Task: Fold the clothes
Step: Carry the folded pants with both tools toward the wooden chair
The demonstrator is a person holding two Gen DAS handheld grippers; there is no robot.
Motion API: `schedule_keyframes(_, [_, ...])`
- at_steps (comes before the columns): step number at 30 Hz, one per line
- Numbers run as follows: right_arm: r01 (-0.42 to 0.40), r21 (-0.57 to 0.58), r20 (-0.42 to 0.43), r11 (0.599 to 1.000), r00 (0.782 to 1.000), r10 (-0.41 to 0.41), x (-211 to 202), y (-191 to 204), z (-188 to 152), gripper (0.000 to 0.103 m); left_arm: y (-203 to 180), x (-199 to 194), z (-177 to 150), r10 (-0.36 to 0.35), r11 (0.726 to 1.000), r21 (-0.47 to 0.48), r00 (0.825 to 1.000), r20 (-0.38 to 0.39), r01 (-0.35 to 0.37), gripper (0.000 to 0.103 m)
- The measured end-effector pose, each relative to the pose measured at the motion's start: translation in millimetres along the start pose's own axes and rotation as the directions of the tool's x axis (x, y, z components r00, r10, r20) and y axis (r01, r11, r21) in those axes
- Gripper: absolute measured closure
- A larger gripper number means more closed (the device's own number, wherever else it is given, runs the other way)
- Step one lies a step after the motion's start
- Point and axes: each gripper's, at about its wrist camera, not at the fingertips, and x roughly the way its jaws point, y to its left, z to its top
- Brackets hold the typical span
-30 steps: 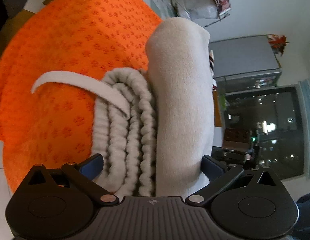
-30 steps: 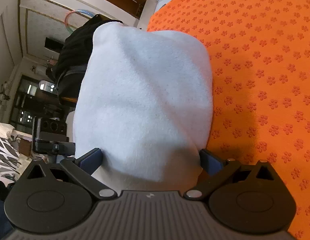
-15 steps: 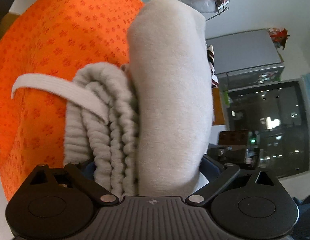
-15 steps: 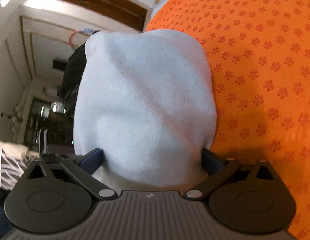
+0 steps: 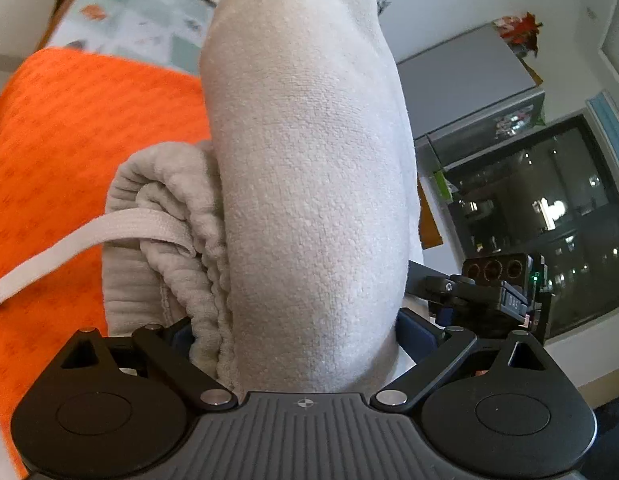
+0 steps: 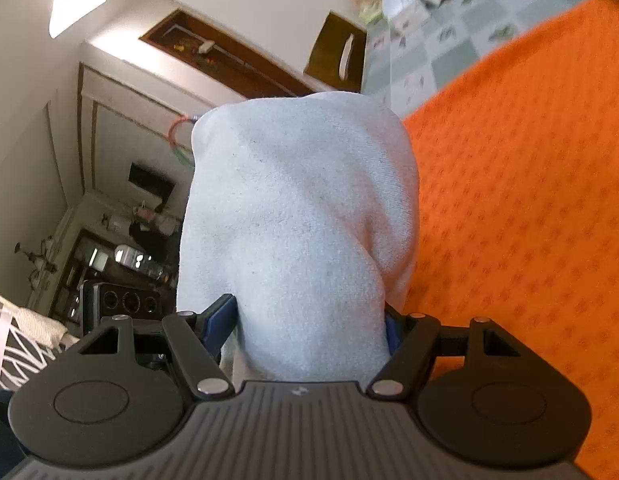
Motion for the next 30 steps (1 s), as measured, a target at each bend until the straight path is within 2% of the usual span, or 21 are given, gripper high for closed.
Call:
schedule_keyframes(5, [0.024,0.025,0.031,0.999,0.999,-0.025,-52.6,-7.4,41.1,0.026,-49.8,38.3,22.5,0.008,0.999,0.052,1.0,-0.005,-0.007,0.006])
schedule_keyframes(9, [0.026,-0.004,0.05,1.0,0.998,-0.026,-108.7,-36.4,73.7,0.026,-97.1,87.7,34.0,0.006,0.995,0.097,1.0,0.027,-0.009,0.006])
schedule_keyframes(17, [0.045,-0.072,0.03,0.996,0.999,-0.043,-229.8,-116.2,142.3,0.026,-184.1,204.7,17.0,0.007,0.999,0.042,0.998,0.066,-0.01,0.006])
schedule_keyframes(20, [0.059,-0.066,0.027,0.996,0.998,-0.057,-274.4,-144.8,156.6,0.026,-216.8,246.9,8.2,-0.007,0.999,0.036,0.998,0.058,0.005,0.006])
schedule_keyframes(25, [0.103,-0.047,0.055,0.994,0.993,-0.1,-351.3,-176.8,159.9,0.026,-260.4,303.8,-0.1,-0.059,0.996,0.062,0.998,0.013,0.058,0.006])
schedule_keyframes(30, [0.145,-0.009,0.088,0.989,0.986,-0.144,-412.8,-196.4,159.4,0.026,-297.4,341.0,-2.8,-0.075,0.995,0.064,0.997,-0.031,0.077,0.007])
